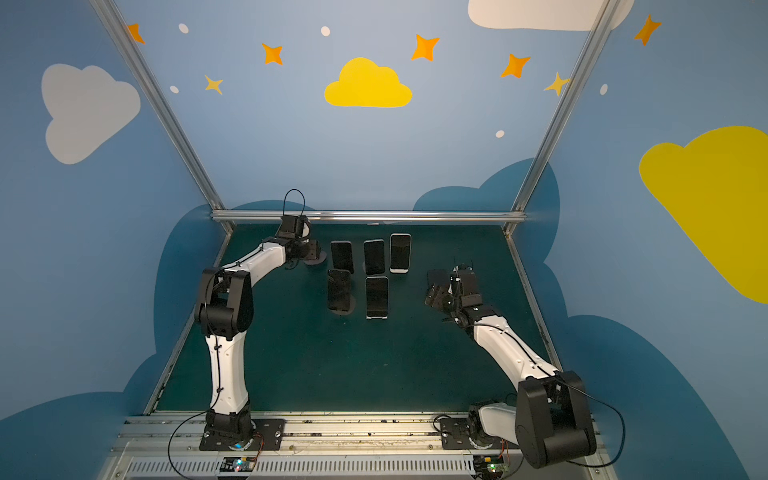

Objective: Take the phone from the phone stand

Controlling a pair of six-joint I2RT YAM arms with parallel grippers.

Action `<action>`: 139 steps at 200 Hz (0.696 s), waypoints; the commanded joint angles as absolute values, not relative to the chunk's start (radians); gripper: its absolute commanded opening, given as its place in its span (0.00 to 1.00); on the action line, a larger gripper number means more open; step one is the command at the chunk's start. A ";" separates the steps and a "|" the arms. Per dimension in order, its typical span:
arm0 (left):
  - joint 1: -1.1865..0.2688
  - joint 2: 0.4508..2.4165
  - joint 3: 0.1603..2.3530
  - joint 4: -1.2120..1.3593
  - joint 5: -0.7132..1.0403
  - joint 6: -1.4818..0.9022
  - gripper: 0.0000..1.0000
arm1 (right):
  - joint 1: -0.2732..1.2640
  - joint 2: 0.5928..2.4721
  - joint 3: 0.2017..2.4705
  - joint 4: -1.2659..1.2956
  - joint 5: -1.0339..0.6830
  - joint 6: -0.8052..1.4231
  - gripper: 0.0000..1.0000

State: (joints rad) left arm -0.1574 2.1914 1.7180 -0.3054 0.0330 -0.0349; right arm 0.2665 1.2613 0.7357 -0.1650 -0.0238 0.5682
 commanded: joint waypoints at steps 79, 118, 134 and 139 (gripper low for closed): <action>-0.168 2.205 1.776 -0.506 -0.027 -0.070 0.70 | 0.273 1.232 0.771 -0.183 -0.059 0.556 0.87; -0.196 2.131 1.766 -0.519 -0.074 -0.076 0.82 | 0.274 1.211 0.780 -0.201 -0.074 0.551 0.87; -0.206 2.080 1.797 -0.543 -0.156 -0.118 0.86 | 0.274 1.198 0.785 -0.211 -0.083 0.547 0.87; -0.210 2.068 1.821 -0.565 -0.188 -0.140 0.88 | 0.275 1.197 0.786 -0.213 -0.087 0.544 0.87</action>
State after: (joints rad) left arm -0.1898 2.1925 1.7615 -0.5102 -0.0639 -0.0753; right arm 0.2703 1.2301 0.7517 -0.1875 -0.0650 0.5617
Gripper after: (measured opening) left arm 0.850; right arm 0.869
